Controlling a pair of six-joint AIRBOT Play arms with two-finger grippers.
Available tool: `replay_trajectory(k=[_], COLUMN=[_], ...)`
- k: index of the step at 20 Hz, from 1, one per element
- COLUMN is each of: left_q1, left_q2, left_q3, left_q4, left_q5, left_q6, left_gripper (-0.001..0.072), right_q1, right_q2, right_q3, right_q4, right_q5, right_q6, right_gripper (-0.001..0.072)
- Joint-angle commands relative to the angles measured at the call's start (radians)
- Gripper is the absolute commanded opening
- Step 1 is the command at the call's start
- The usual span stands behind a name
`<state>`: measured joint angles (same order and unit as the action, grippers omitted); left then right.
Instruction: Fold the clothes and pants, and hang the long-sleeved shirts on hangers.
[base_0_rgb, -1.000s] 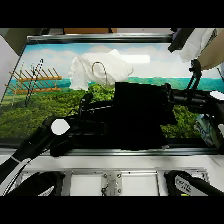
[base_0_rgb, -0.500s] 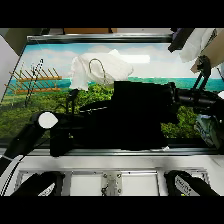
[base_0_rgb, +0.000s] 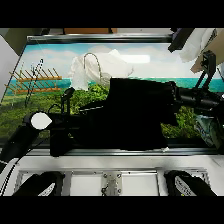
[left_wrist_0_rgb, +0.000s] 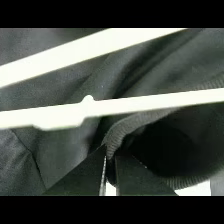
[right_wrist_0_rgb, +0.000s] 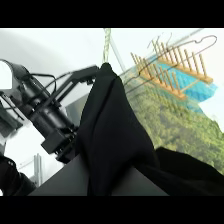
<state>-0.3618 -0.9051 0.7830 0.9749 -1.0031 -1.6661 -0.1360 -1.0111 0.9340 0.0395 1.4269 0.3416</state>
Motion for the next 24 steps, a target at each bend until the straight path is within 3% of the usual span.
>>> replay_trajectory(k=[1, 9, 15, 20, 24], left_q1=[0.028, 0.196, 0.206, 0.257, 0.303], left_q2=[-0.037, -0.064, -0.064, -0.064, -0.064], left_q3=[0.035, 0.072, 0.073, 0.109, 0.2], left_q4=[0.003, 0.058, 0.129, 0.134, 0.167], left_q5=[-0.022, -0.132, -0.14, -0.183, -0.239], left_q6=[0.006, 0.064, 0.08, 0.085, 0.108], left_gripper=[0.0015, 0.0015, 0.0015, 0.0015, 0.0015], right_q1=[0.008, 0.009, 0.009, 0.006, 0.006], right_q2=[0.005, 0.013, 0.013, 0.013, 0.013], right_q3=[0.001, 0.001, 0.001, 0.0, -0.021], right_q4=[0.047, 0.021, 0.012, -0.152, -0.161], right_q5=[-0.014, -0.005, 0.005, 0.039, 0.071], right_q6=[0.018, 0.034, 0.034, 0.008, -0.038], right_gripper=[0.002, 0.002, 0.002, 0.002, 0.002])
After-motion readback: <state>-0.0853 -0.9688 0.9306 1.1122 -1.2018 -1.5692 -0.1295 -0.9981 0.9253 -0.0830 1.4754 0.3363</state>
